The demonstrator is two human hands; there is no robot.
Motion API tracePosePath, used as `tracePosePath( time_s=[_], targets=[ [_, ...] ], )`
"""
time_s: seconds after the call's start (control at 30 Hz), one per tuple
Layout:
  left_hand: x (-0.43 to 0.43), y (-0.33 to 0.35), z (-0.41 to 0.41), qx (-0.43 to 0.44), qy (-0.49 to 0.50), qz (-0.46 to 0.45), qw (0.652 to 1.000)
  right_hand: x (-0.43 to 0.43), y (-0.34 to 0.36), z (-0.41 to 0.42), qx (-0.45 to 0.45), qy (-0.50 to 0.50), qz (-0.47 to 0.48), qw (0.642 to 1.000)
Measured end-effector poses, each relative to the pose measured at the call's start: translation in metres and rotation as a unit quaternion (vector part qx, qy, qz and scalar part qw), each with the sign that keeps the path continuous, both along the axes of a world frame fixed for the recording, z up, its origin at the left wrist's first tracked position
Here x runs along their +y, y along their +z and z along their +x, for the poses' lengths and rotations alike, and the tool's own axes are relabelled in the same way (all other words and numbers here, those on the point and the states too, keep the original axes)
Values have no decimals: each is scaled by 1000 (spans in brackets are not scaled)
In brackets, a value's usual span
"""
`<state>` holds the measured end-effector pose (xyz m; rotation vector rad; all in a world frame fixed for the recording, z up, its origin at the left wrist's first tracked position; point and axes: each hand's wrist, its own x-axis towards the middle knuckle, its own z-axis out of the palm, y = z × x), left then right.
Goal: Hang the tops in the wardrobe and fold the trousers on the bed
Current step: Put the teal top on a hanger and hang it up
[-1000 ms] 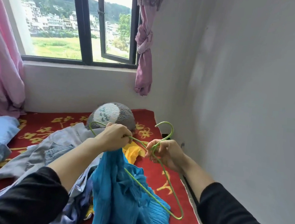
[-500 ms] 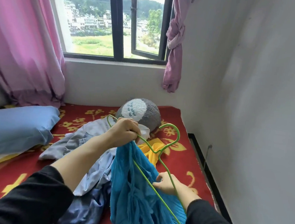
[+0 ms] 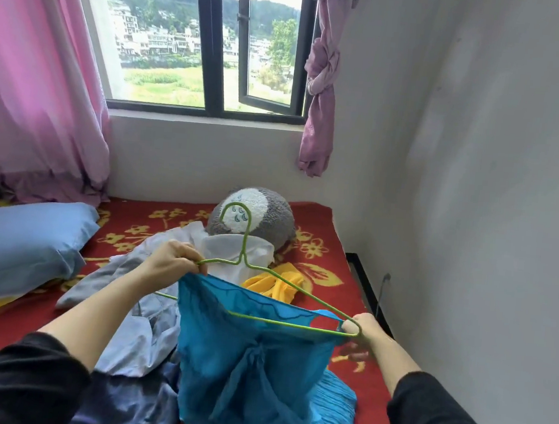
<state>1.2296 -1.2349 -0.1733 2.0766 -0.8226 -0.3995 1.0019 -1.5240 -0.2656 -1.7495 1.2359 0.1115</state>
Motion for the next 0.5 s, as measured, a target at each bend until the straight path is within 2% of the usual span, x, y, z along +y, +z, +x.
tracePosePath(
  time_s=[0.07, 0.13, 0.2, 0.43, 0.5],
  targets=[
    [-1, -12, 0, 20, 7, 2, 1000, -4, 8, -3, -81, -97, 108, 986],
    [-2, -21, 3, 29, -2, 11, 1000, -7, 16, -6, -121, -122, 130, 976],
    [-4, -22, 6, 33, -18, 23, 999, -11, 25, -5, -133, -118, 109, 978],
    [-25, -3, -31, 26, -110, 18, 993, -17, 36, 4, -78, -122, -50, 988],
    [-29, -4, -38, 23, -130, 15, 991, -16, 37, 6, -75, -128, -65, 987]
  ],
)
